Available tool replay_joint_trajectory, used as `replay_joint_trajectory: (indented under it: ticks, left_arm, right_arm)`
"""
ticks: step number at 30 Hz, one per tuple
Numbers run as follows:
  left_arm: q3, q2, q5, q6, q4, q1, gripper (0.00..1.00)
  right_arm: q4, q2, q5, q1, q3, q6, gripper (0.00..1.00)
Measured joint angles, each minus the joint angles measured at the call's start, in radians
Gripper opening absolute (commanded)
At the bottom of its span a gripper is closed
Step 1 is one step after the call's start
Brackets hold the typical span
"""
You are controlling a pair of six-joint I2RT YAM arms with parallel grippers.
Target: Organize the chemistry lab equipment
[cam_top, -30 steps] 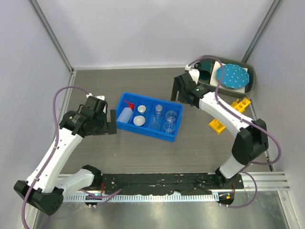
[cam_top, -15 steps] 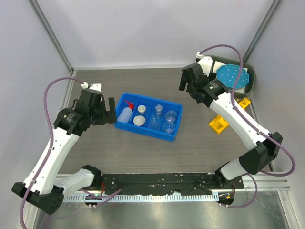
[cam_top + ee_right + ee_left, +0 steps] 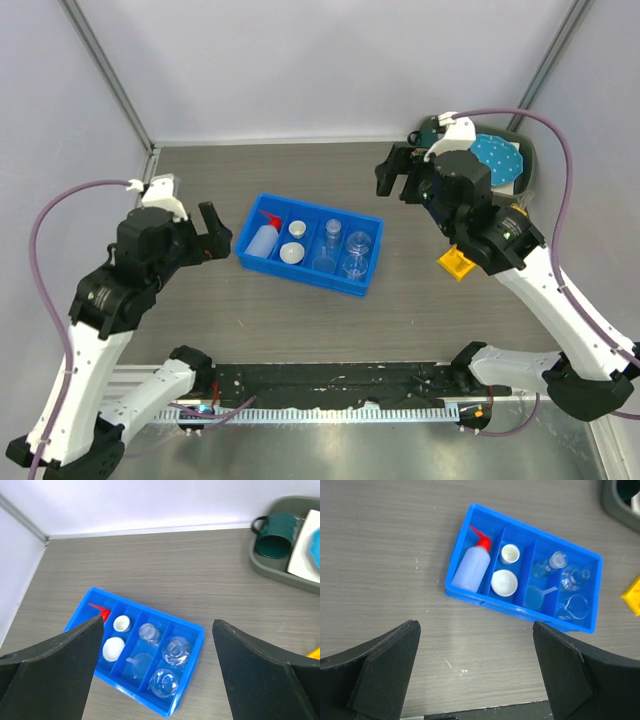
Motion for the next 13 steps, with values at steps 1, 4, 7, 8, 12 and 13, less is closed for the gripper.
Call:
replay_joint_trajectory:
  ticks: [1,4,7,8,12,13]
  left_arm:
    - [0.001,-0.021,0.003,0.0,0.009,0.0,1.0]
    - [0.007,-0.074,0.005,0.003,0.027,0.0,1.0]
    - [0.034,-0.115,0.006,0.005,0.029,0.0,1.0]
    - [0.045,-0.121,0.006,0.005,0.029,0.0,1.0]
    - [0.08,-0.126,0.006,0.009,0.03,0.0,1.0]
    - [0.08,-0.126,0.007,0.011,0.029,0.0,1.0]
  right_arm:
    - [0.01,-0.004,0.0,0.024,0.0,-0.008,0.95]
    - [0.029,-0.001,0.006,0.098,0.001,-0.034,0.96]
    - [0.037,0.005,0.021,0.155,0.002,-0.052,0.96]
    - [0.04,0.007,0.026,0.171,0.002,-0.056,0.96]
    - [0.051,0.016,0.045,0.211,0.013,-0.072,0.96]
    - [0.055,0.017,0.051,0.218,0.013,-0.076,0.96]
